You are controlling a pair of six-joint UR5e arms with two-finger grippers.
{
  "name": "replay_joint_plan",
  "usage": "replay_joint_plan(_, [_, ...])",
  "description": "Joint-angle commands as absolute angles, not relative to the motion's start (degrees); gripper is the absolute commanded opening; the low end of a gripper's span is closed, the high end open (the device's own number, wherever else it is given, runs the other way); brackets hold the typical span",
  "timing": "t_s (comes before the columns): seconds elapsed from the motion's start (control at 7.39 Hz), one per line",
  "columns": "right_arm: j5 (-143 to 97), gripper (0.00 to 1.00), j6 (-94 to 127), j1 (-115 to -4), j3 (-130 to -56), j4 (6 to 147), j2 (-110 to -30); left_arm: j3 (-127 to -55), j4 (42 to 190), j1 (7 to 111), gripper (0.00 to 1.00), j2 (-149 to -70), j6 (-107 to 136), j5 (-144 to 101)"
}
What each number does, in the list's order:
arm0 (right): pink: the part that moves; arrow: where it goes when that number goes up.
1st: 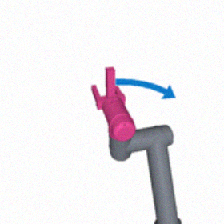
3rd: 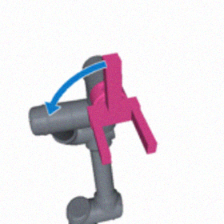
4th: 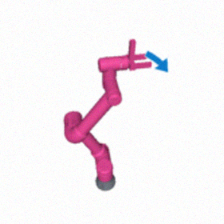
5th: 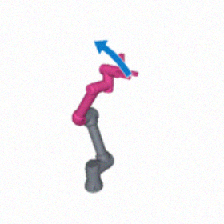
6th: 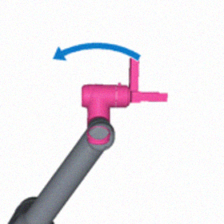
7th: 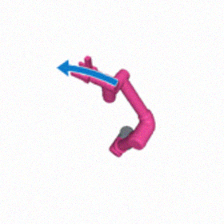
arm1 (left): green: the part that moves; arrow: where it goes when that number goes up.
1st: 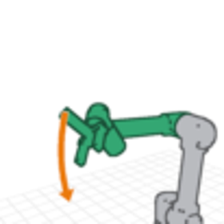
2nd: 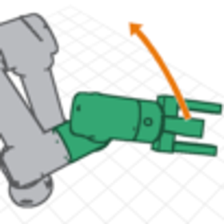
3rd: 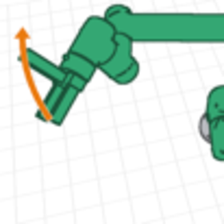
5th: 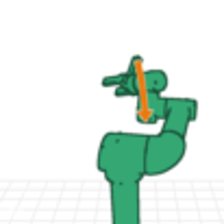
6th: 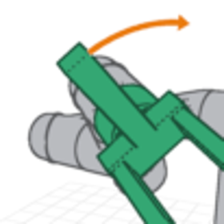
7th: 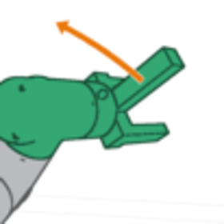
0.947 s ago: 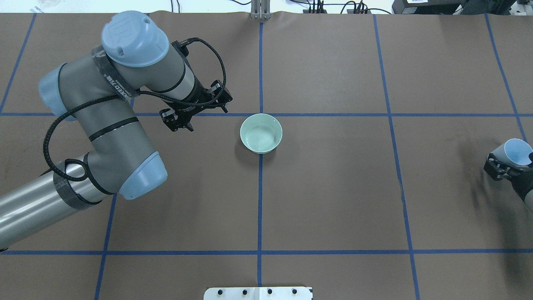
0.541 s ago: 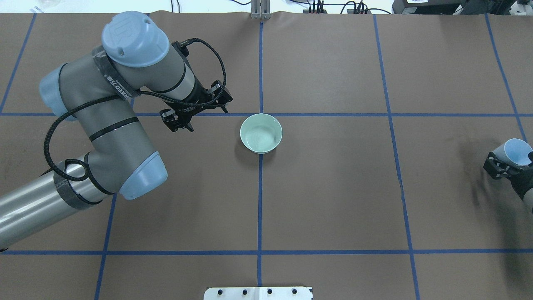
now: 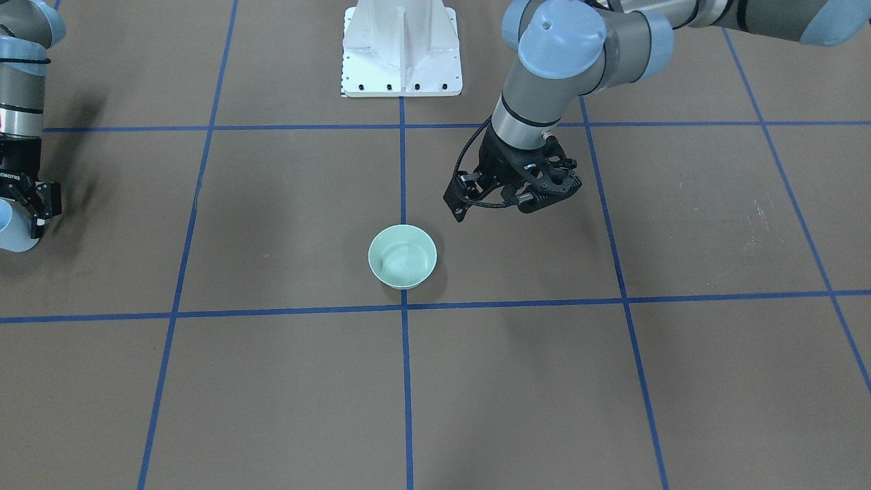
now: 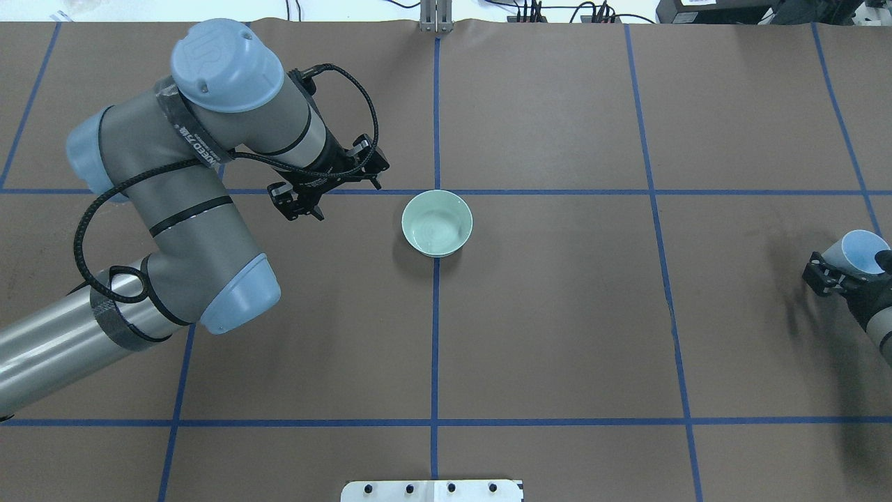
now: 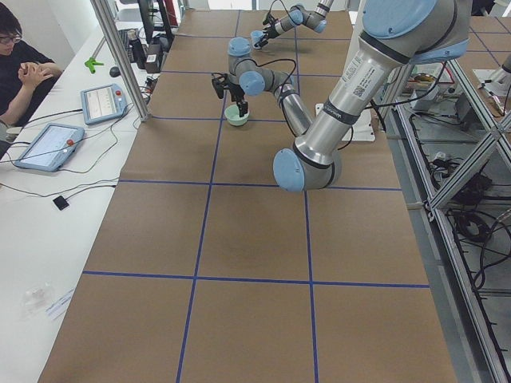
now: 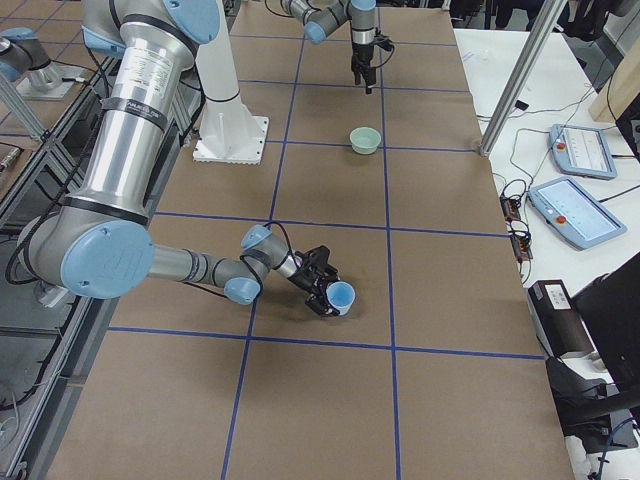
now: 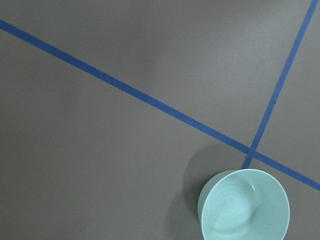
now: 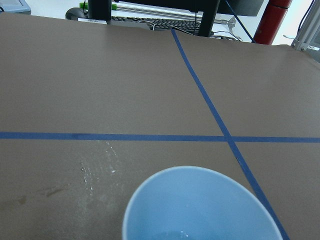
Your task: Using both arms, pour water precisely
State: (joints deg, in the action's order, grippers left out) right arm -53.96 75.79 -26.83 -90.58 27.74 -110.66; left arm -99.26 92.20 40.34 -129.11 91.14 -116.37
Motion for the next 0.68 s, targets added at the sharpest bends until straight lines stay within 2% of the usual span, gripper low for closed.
replay_joint_plan(0.0, [-54.0, 0.99, 75.8, -27.2, -90.2, 27.8, -110.3, -99.3, 92.3, 40.3, 1.00, -129.1, 91.1, -116.4])
replay_joint_plan(0.54, [-54.1, 0.98, 75.5, -27.8, -89.4, 27.9, -109.5, -99.3, 92.2, 40.3, 1.00, -129.1, 91.1, -116.4])
